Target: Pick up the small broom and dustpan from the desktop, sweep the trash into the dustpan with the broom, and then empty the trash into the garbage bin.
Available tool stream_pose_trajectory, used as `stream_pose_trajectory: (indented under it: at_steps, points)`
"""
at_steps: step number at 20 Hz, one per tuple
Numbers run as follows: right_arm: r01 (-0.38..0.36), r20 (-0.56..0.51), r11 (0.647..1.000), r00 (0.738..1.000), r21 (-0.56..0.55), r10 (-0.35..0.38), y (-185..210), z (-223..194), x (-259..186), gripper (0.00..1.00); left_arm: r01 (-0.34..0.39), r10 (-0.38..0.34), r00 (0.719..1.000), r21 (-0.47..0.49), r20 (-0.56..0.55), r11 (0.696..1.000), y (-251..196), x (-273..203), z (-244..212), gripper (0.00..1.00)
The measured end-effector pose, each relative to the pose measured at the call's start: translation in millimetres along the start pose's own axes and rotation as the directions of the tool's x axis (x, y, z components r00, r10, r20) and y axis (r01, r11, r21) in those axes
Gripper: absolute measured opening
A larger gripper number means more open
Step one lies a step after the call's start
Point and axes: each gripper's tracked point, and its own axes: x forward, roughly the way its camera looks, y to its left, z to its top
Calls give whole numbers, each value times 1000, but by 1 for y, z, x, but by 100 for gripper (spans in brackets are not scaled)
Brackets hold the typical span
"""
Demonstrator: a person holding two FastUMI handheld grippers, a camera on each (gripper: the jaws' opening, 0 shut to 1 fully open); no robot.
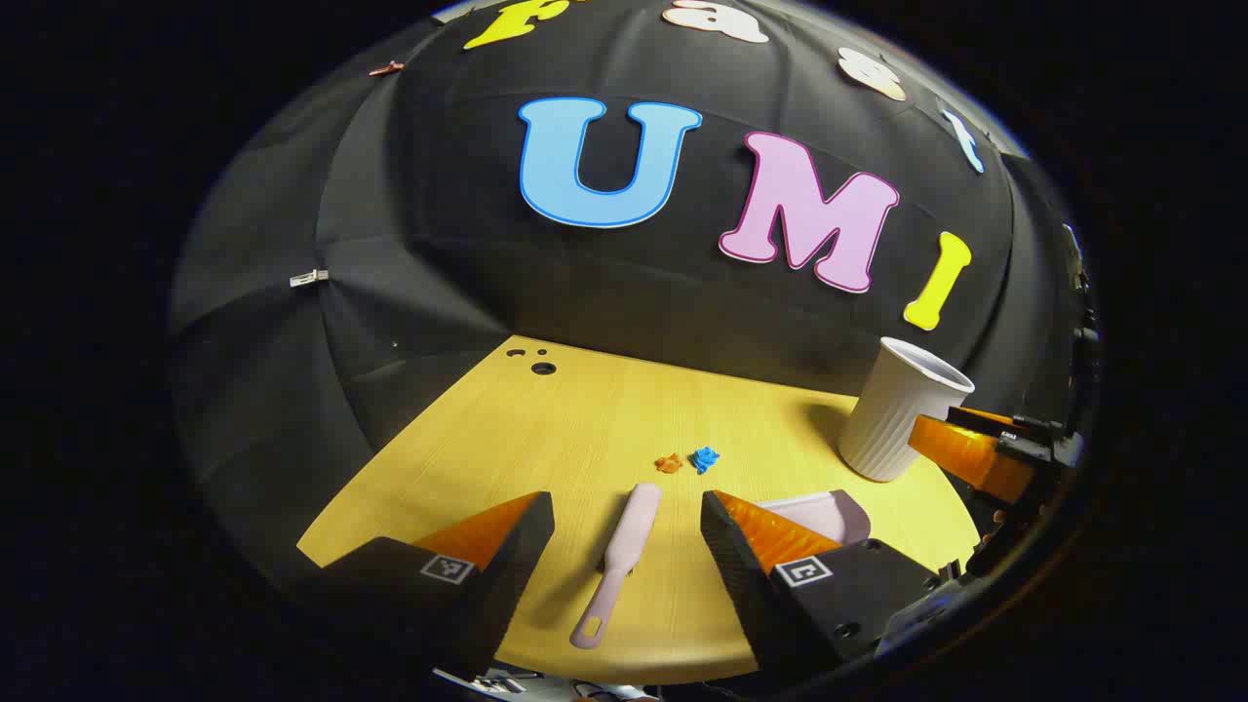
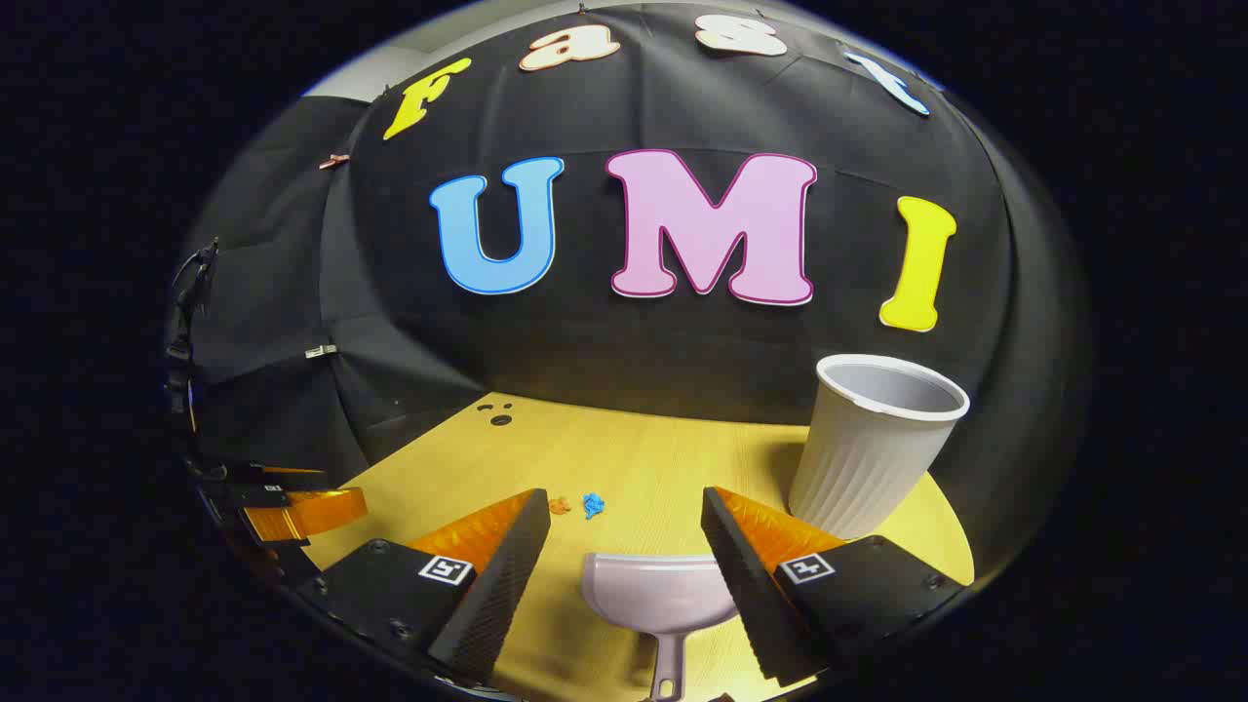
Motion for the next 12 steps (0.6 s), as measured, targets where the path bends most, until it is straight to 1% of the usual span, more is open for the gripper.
stream_pose_trajectory:
  at_steps: [8,12]
  points:
    - [14,-29,1000,1000,12,-13,-6,-10,0,98,24,-23,999,22,-26,999,-7,9,-8,96]
    - [17,-34,1000,999,13,-17,-6,-12,1,98,41,-39,997,31,-59,999,-12,15,-14,96]
